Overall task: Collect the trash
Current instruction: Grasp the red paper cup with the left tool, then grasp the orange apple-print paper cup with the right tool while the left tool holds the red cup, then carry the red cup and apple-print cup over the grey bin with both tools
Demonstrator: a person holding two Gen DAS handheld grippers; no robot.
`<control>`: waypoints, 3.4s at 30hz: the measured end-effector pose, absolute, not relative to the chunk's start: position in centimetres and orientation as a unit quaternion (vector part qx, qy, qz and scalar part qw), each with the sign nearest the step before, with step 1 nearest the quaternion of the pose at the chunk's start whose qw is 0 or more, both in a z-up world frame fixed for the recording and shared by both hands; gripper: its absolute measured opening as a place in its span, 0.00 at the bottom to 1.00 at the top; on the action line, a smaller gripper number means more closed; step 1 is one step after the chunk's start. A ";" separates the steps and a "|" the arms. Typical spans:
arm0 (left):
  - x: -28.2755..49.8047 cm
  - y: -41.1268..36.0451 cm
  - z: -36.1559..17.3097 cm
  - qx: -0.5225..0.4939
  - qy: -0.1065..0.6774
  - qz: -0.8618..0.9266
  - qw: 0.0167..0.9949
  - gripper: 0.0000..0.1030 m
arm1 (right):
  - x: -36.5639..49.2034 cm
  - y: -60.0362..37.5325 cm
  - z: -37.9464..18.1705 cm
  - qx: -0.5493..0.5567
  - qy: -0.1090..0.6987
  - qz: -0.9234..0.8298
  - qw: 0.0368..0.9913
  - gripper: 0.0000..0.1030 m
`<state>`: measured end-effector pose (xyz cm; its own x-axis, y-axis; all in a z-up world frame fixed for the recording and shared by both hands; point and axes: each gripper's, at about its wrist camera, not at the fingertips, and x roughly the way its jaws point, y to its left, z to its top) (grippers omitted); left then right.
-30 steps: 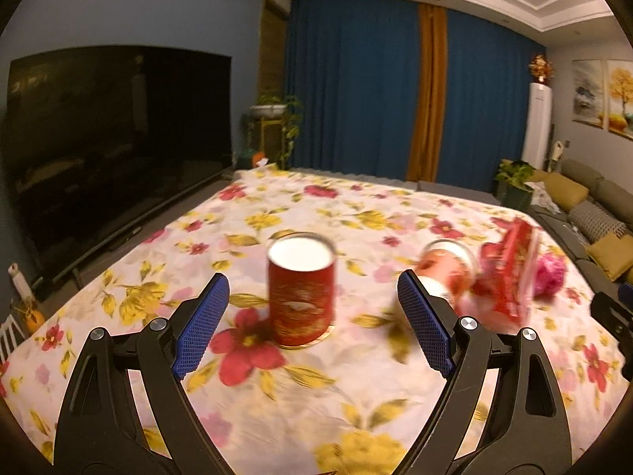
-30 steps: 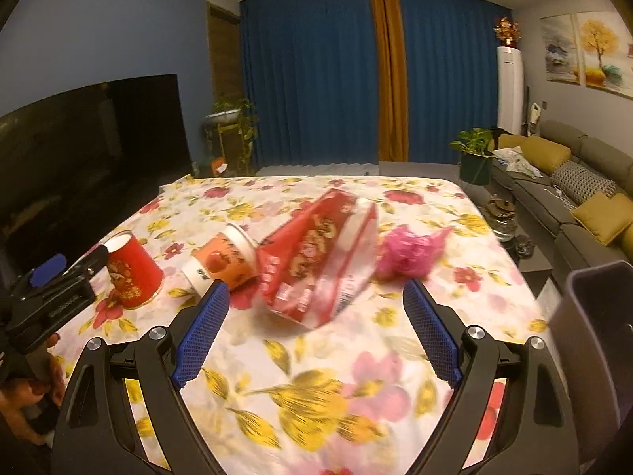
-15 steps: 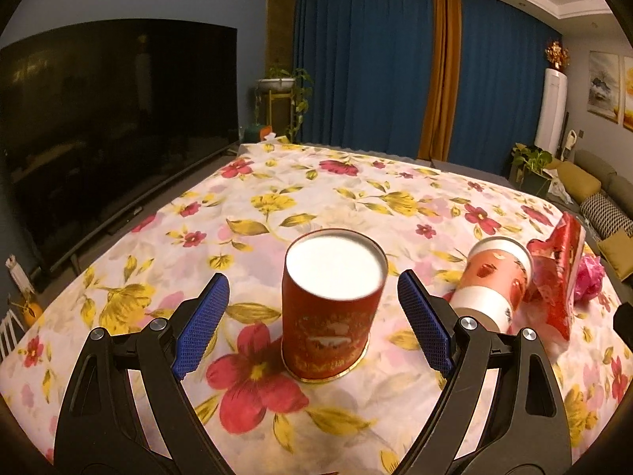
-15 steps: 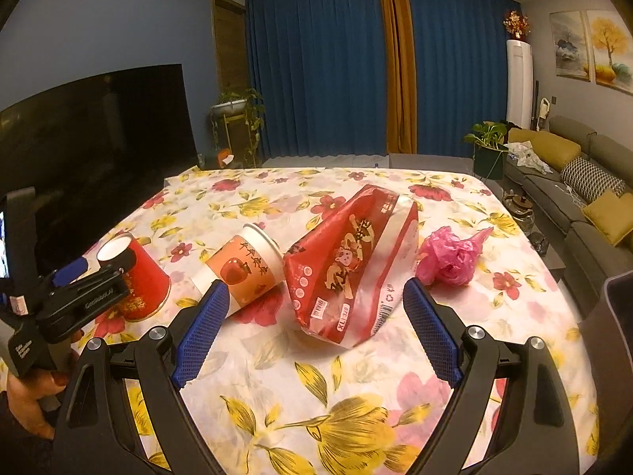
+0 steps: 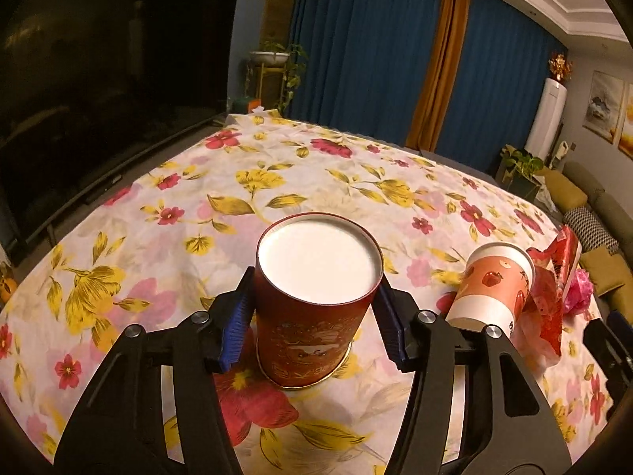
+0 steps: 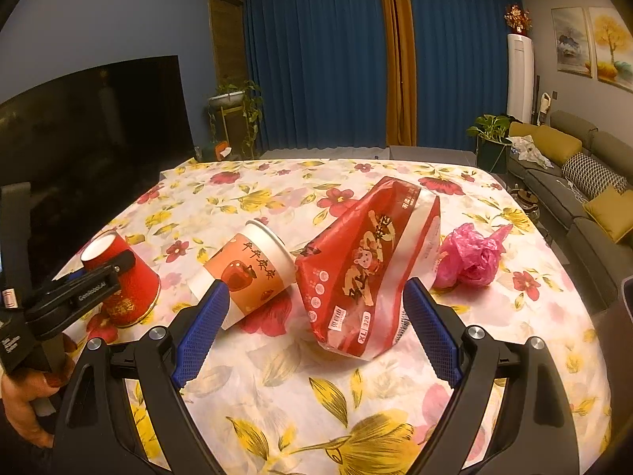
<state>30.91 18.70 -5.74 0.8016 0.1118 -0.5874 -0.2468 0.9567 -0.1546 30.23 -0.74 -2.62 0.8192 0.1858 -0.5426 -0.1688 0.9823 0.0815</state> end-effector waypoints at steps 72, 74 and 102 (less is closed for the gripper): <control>27.8 19.3 -4.0 -0.088 0.257 0.128 0.954 0.53 | 32.2 2.8 -3.7 0.070 0.340 0.114 0.931 0.56; 27.6 18.8 -3.8 -0.086 0.257 0.121 0.955 0.53 | 31.4 2.3 -3.1 0.071 0.333 0.116 0.933 0.56; 18.6 2.8 0.6 -0.027 0.223 0.013 0.974 0.53 | 17.4 -11.8 2.7 0.062 0.242 0.089 0.964 0.57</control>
<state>18.63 2.82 0.59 0.8999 0.0128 -0.4358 -0.0373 0.9982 -0.0476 17.38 -11.82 2.71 0.8668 0.2020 -0.4560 -0.1420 0.9764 0.1625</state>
